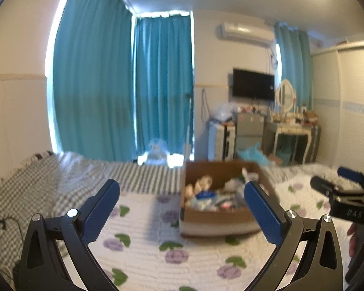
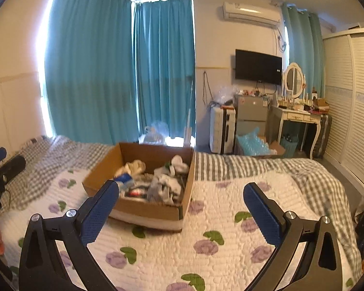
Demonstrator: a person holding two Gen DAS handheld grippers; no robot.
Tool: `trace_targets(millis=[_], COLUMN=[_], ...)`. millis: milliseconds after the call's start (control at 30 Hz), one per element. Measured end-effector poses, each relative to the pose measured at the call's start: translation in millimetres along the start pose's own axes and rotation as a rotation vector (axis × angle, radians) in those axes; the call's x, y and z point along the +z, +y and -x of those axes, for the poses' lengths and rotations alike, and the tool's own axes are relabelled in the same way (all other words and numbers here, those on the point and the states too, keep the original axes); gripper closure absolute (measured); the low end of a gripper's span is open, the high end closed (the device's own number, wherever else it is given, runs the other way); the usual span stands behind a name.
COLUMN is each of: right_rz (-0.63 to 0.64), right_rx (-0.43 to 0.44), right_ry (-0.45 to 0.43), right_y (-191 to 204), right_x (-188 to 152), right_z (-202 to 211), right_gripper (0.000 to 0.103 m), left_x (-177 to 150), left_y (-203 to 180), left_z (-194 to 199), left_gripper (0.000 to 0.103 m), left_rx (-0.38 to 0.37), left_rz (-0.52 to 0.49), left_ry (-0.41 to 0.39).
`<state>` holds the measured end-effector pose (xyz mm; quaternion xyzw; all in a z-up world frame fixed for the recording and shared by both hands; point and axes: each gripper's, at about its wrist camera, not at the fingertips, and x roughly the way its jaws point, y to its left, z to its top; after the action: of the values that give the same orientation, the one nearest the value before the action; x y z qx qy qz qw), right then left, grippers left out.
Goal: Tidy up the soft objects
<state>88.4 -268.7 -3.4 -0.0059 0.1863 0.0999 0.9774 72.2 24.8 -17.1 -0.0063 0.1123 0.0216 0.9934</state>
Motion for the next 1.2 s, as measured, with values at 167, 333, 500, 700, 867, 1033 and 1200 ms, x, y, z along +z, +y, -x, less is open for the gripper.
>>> trace_targets(millis=[167,333,500,700,867,1033,1200], right_rz=[0.0,0.017,0.013,0.012,0.006,0.007,0.004], right_rx=[0.012,0.02,0.026,0.026,0.026,0.027,0.026], right_ry=[0.042,0.04,0.042,0.044,0.048,0.051,0.054], right_y=[5,12,13,14,15,16,17], right_x=[-11,-11,-10,-10,-12,-12,-14], right_z=[-12,-9,-8,-8,-7,-7,-6], right_gripper=[0.0,0.0,0.0,0.0,0.0,0.0,0.0], left_x=[-23,-29,-30,-32,-32,-32,-32], left_y=[-8,-14,-14,-11,-9,-7,-7], left_z=[-13,-16,-16,-19,-18,-18,-18], left_gripper=[0.0,0.0,0.0,0.0,0.0,0.0,0.0], left_rx=[-0.006,-0.018,-0.018,-0.014,-0.017,-0.021,-0.023], left_rz=[-0.033,-0.044,-0.038,-0.021,-0.012,-0.004,-0.005], left_ry=[0.07,0.104,0.109,0.121,0.121,0.124,0.129])
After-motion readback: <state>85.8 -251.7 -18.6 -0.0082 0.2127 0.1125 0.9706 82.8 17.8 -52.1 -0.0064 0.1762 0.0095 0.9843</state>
